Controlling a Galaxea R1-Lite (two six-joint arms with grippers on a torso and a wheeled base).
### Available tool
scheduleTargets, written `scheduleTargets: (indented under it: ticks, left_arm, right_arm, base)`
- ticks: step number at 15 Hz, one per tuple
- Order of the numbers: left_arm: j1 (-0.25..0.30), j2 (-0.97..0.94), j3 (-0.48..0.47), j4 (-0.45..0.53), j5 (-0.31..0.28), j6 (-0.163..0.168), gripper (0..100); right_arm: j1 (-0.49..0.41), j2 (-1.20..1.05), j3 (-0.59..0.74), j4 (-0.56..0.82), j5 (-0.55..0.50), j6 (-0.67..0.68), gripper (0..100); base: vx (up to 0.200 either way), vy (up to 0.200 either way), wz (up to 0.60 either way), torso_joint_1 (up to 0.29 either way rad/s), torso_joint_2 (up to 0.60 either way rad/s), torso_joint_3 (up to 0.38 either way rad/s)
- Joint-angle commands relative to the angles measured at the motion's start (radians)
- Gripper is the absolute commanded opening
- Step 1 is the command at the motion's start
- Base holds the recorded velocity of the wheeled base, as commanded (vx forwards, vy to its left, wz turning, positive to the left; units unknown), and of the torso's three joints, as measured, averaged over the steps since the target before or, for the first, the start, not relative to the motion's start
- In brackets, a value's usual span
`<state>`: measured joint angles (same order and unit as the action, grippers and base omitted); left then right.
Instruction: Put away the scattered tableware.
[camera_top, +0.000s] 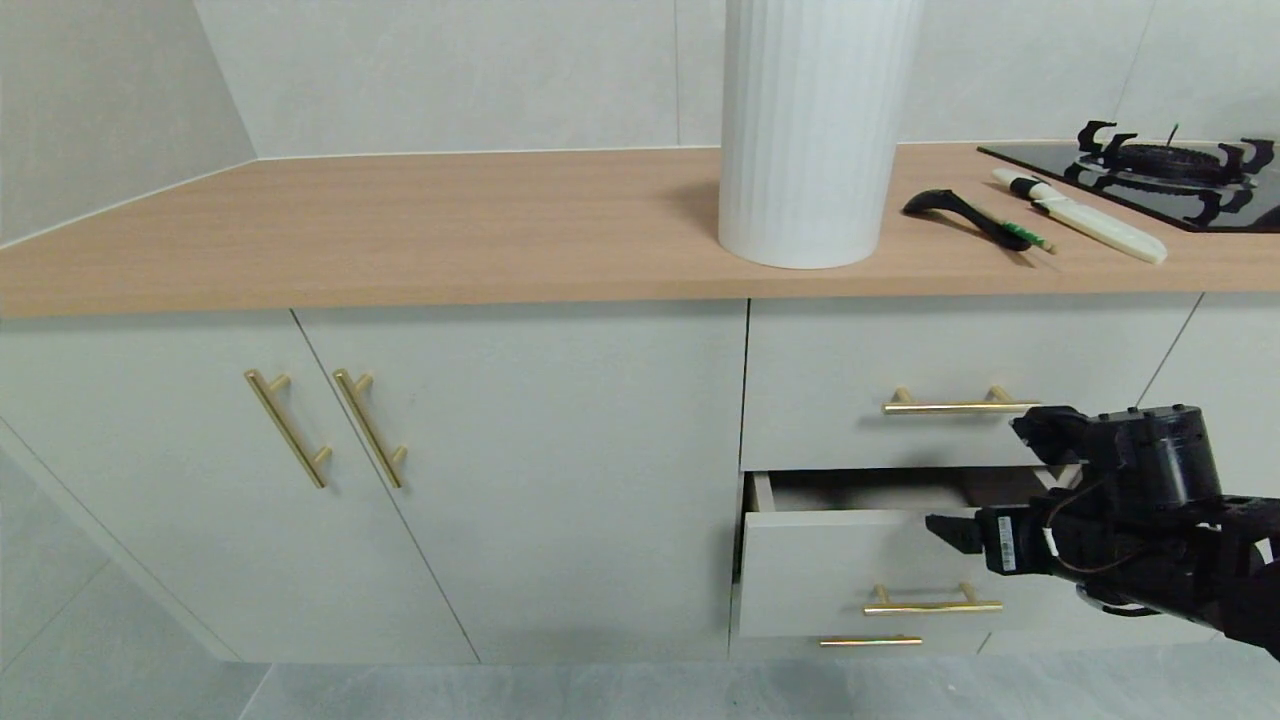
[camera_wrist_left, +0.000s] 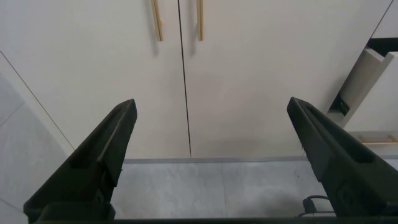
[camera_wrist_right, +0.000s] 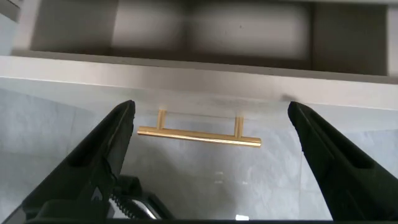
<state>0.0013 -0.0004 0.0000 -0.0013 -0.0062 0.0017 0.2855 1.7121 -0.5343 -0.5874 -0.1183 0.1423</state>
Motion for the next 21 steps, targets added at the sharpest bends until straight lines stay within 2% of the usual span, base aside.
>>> scheduleTargets:
  ticks: [1, 5, 13, 21]
  left_arm:
    - [0.000, 0.000, 0.000, 0.000, 0.000, 0.000, 100]
    - [0.000, 0.000, 0.000, 0.000, 0.000, 0.000, 100]
    - [0.000, 0.000, 0.000, 0.000, 0.000, 0.000, 100]
    - [0.000, 0.000, 0.000, 0.000, 0.000, 0.000, 100]
  right_arm:
    - [0.003, -0.003, 0.005, -0.017, 0.000, 0.000, 100]
    - [0.015, 0.090, 0.007, -0.117, -0.004, 0.002, 100]
    - [0.026, 0.293, 0.005, -0.411, -0.119, 0.031, 100]
    - [0.026, 0.279, 0.023, -0.405, -0.118, 0.026, 100]
  base:
    - [0.000, 0.000, 0.00, 0.000, 0.00, 0.000]
    - [0.000, 0.000, 0.00, 0.000, 0.00, 0.000]
    - [0.000, 0.000, 0.00, 0.000, 0.00, 0.000]
    - [0.000, 0.000, 0.00, 0.000, 0.00, 0.000]
